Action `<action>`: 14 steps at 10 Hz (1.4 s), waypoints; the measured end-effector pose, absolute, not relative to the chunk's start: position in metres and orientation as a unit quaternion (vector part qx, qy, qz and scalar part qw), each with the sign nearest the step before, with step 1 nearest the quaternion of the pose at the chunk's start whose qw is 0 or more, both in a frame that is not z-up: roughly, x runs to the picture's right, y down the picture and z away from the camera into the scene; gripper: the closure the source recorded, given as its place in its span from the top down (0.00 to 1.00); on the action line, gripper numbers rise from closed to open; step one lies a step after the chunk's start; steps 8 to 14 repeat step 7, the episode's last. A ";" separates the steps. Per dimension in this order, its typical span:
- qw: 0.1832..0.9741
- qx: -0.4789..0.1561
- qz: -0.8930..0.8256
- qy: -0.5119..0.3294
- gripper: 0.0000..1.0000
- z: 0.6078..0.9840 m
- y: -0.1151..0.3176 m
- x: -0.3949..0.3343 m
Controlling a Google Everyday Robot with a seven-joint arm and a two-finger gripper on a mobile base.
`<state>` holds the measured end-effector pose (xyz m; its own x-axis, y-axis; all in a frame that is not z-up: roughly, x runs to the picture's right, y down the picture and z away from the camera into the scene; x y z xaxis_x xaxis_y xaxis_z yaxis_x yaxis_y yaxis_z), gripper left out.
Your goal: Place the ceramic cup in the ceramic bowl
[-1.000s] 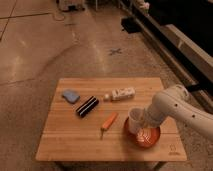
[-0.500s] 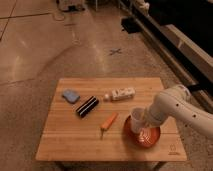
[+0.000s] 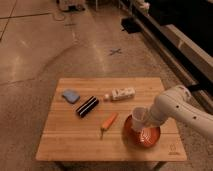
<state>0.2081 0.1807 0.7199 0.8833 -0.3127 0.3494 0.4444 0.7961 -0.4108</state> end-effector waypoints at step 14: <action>0.922 -0.256 -0.241 -0.163 0.80 0.671 0.145 0.189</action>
